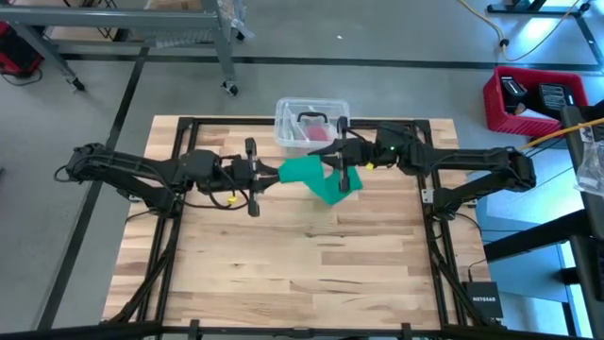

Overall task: Roll bandage
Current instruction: Roll the green bandage

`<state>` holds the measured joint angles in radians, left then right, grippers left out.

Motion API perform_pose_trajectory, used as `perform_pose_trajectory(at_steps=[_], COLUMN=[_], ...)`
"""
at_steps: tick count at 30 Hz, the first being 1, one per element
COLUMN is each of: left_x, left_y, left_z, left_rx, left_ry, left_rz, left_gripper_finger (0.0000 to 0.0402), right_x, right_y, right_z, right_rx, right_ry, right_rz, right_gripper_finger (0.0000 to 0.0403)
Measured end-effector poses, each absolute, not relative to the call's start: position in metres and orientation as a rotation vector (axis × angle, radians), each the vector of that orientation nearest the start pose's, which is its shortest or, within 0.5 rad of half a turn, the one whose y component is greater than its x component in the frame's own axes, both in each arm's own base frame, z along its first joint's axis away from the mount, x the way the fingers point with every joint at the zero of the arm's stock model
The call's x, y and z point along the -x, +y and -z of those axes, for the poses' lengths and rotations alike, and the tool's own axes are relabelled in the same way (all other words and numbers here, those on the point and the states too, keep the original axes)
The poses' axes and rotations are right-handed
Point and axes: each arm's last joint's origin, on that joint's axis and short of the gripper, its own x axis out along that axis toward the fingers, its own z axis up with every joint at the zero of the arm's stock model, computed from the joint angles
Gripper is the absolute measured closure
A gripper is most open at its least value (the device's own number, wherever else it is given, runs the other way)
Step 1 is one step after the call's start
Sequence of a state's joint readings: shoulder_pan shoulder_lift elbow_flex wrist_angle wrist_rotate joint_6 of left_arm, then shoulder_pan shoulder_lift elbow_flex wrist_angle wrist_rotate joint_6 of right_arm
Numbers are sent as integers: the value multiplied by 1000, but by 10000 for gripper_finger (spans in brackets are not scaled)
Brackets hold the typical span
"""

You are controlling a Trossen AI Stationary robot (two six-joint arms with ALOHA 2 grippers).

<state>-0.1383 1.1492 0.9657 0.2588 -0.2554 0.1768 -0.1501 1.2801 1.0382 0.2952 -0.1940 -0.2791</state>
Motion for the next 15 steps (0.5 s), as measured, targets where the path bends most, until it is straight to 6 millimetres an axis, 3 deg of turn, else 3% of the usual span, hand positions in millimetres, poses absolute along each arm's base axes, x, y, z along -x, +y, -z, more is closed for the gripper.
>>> perform_pose_trajectory(at_steps=[10,15], left_x=[-258,-255], left_y=[-37,-46], left_z=[-352,-355], left_rx=[-183,-251], left_ry=[70,47], left_rz=[-20,14], left_gripper_finger=[391,391], right_x=[-281,-271], right_y=[-38,-38], right_z=[-399,-401], right_rx=[448,468], right_ry=[-84,4], right_rz=[19,55], right_gripper_finger=[399,400])
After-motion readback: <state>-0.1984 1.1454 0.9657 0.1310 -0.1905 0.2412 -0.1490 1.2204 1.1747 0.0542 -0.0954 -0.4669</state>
